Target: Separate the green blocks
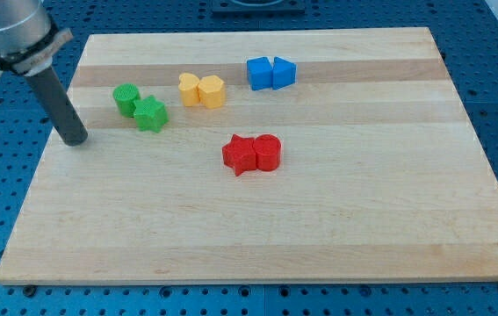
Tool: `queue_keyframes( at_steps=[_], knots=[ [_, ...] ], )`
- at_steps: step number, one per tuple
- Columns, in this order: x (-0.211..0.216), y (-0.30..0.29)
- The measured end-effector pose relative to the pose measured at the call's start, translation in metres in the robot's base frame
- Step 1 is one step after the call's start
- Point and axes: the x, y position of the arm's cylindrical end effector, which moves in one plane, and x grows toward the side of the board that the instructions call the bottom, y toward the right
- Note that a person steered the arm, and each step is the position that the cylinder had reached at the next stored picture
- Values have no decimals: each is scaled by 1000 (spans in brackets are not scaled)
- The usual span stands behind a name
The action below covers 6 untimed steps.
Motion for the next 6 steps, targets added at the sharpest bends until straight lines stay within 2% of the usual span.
queue_keyframes(
  at_steps=[2,3,5,6],
  knots=[
    [-65,-3],
    [-95,14],
    [-112,79],
    [-98,91]
  ],
)
